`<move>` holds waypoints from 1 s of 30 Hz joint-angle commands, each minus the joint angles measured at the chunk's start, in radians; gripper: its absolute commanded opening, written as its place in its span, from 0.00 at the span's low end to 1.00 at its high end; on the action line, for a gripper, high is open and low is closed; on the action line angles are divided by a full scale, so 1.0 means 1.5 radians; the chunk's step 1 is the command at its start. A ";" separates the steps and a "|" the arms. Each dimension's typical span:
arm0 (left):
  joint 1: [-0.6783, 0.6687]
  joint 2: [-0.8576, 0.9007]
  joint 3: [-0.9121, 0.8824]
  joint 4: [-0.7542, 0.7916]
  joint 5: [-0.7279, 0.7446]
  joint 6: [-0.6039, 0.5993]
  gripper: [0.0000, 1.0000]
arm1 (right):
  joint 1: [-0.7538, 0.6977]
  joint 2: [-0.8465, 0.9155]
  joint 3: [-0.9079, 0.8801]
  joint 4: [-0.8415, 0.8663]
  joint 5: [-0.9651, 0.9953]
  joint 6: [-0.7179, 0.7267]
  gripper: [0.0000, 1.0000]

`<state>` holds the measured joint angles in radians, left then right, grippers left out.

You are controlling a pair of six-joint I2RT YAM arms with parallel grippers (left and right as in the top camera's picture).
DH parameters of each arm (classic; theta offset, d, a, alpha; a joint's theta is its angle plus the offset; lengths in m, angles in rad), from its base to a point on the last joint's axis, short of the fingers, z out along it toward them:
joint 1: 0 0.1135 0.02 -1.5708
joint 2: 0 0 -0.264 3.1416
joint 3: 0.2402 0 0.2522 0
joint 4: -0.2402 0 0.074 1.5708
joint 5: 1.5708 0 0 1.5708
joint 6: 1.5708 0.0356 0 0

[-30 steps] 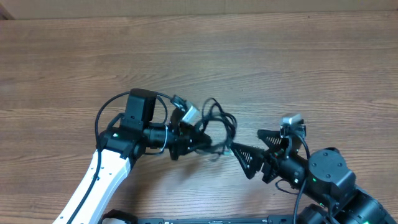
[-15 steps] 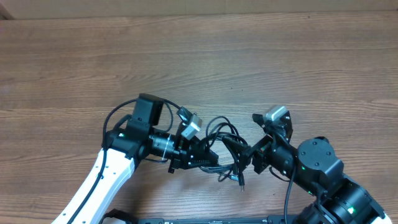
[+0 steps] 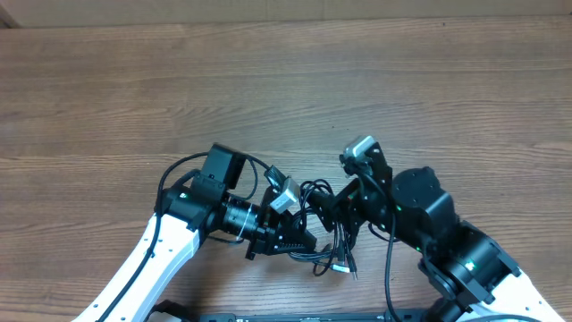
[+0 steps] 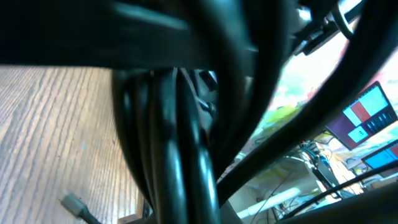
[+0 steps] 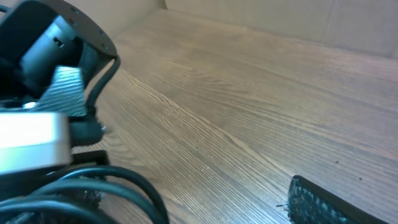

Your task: Untangle cables

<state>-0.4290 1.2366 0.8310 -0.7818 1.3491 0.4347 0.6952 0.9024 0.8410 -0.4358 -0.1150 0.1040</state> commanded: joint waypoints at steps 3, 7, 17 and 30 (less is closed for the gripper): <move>-0.016 -0.004 0.011 -0.022 0.080 0.100 0.04 | -0.033 0.053 0.021 0.003 0.038 0.010 0.91; -0.016 -0.004 0.011 -0.037 0.102 0.108 0.04 | -0.110 0.081 0.021 0.013 0.023 0.040 0.92; -0.016 -0.010 0.011 -0.040 0.155 0.144 0.04 | -0.364 0.192 0.021 -0.013 -0.097 0.040 0.91; -0.008 -0.010 0.011 0.037 -0.442 -0.311 0.04 | -0.431 0.189 0.021 -0.068 -0.183 0.166 1.00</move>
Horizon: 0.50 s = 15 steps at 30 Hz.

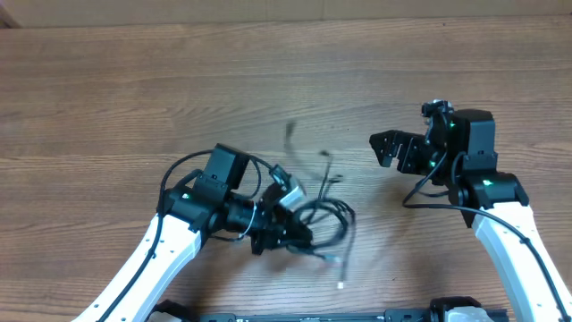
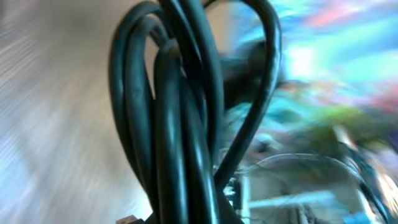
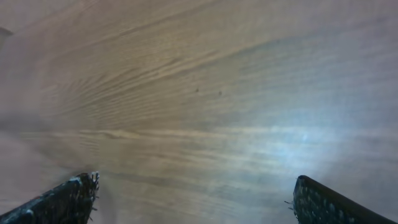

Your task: Untangle cables

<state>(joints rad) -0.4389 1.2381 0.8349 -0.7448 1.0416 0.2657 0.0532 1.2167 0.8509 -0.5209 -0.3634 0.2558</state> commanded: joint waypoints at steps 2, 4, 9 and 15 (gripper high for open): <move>-0.001 -0.011 0.009 0.013 -0.283 -0.213 0.04 | -0.003 -0.025 0.015 -0.044 -0.037 0.079 1.00; -0.001 -0.011 0.009 0.009 -0.323 -0.240 0.04 | -0.002 -0.028 0.015 -0.069 -0.087 0.079 1.00; -0.001 -0.011 0.009 -0.027 -0.351 -0.240 0.04 | -0.002 -0.029 0.014 -0.089 -0.292 0.110 1.00; -0.002 -0.011 0.014 -0.060 -0.384 -0.193 0.04 | 0.041 -0.023 0.013 -0.093 -0.354 0.206 1.00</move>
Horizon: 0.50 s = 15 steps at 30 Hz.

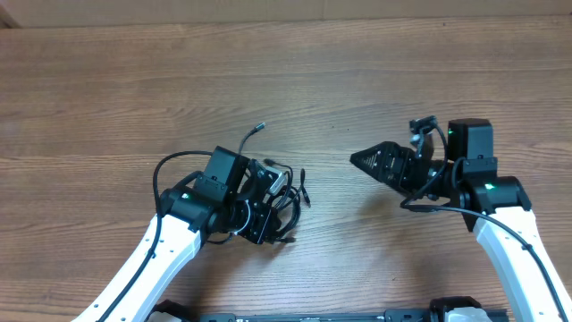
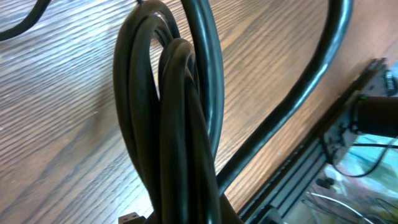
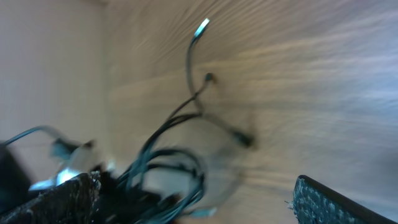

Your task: Untangle cables

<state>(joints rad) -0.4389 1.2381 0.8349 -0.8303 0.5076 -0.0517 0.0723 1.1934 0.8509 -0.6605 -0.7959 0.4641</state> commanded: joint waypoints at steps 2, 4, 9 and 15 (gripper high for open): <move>-0.008 -0.011 0.024 -0.012 -0.018 0.041 0.04 | 0.061 -0.001 0.013 0.000 -0.031 0.129 0.99; -0.018 -0.011 0.039 -0.024 -0.017 0.073 0.04 | 0.096 0.008 0.013 0.001 0.017 0.191 0.95; -0.043 -0.011 0.075 -0.043 -0.048 0.110 0.04 | 0.181 0.031 0.013 0.051 0.108 0.297 0.87; -0.068 -0.011 0.084 -0.048 -0.060 0.117 0.04 | 0.210 0.064 0.013 0.089 0.151 0.392 0.77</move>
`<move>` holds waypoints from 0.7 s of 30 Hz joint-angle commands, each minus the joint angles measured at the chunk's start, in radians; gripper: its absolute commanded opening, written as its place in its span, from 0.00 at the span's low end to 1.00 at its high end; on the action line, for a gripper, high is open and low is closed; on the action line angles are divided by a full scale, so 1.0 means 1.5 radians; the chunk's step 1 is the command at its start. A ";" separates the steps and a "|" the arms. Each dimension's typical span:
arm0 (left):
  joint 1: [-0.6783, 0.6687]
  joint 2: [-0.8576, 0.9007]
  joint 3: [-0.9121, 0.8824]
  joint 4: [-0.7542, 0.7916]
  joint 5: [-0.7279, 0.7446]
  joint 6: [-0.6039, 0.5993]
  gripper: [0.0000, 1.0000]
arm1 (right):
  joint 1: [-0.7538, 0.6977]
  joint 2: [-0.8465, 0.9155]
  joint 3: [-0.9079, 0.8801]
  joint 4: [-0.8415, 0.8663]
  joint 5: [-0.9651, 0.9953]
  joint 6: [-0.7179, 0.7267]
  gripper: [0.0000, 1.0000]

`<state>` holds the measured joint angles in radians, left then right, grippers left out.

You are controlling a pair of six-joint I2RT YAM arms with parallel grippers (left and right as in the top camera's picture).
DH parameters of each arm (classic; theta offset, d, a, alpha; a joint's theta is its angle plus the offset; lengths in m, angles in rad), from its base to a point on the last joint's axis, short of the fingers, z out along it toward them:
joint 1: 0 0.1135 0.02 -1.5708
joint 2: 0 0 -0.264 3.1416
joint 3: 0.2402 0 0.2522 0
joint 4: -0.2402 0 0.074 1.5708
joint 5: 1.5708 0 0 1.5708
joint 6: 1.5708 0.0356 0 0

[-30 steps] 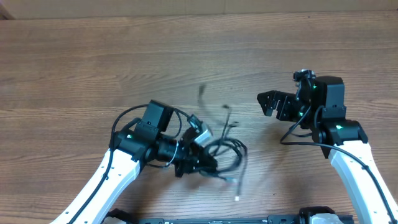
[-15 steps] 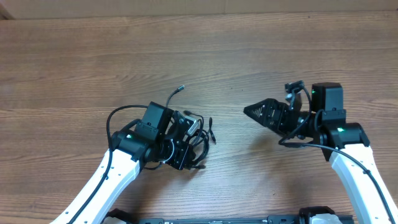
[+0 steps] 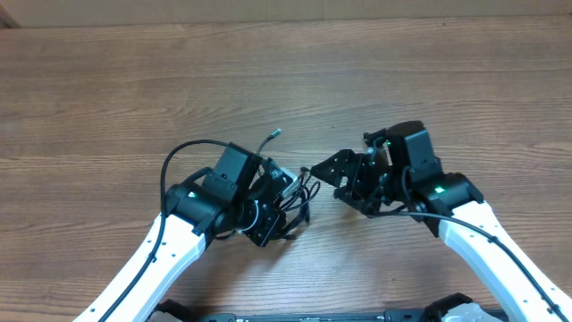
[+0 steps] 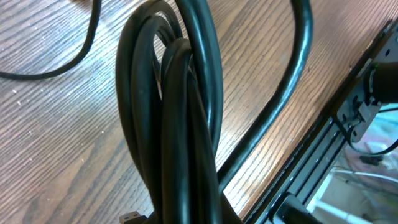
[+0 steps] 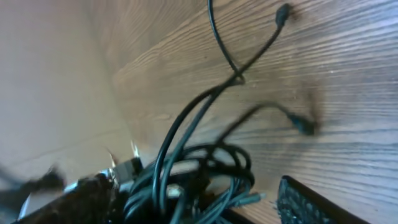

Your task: Untangle cables

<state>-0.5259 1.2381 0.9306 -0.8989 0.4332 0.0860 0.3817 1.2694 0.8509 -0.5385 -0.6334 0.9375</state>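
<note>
A tangle of black cables [image 3: 293, 199] lies on the wooden table [image 3: 402, 80] near the front middle. My left gripper [image 3: 271, 213] is shut on the bundle; in the left wrist view the thick looped strands [image 4: 180, 112] fill the frame and hide the fingers. My right gripper [image 3: 338, 179] stands open just right of the tangle. In the right wrist view the knot [image 5: 199, 174] sits between its two fingers [image 5: 311, 202]. One loose end with a silver plug [image 3: 275, 134] sticks out toward the back, and thin ends [image 5: 283, 12] trail over the wood.
A USB plug [image 4: 129, 216] shows at the bottom of the left wrist view. The table's front edge with a black rail [image 4: 323, 149] runs close beside the bundle. Bare wood stretches behind and to both sides of the arms.
My right gripper has moved left from about mid-right of the table to right beside the tangle, still open. The left gripper still holds the bundle, shifted slightly right.
At first both grippers were close together at the tangle near the front edge. Then the right gripper was away at the right, open and empty, while the left kept the bundle. The bundle later lay further left and more compact. Now the right gripper is back at it.
</note>
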 commanded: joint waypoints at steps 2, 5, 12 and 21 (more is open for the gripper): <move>-0.017 -0.011 0.020 -0.002 -0.010 0.025 0.04 | 0.004 0.025 0.013 0.009 0.041 0.082 0.74; -0.025 -0.011 0.020 -0.002 -0.016 0.032 0.04 | 0.004 0.043 0.013 0.009 0.035 0.081 0.71; -0.036 -0.011 0.020 -0.002 -0.072 0.033 0.04 | 0.032 0.075 0.013 0.050 0.017 0.081 0.62; -0.036 -0.011 0.020 -0.005 -0.106 0.048 0.04 | 0.079 0.090 0.013 0.075 0.021 0.081 0.61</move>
<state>-0.5747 1.2381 0.9306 -0.9062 0.2935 0.1177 0.4721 1.3880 0.8509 -0.4442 -0.5991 1.0546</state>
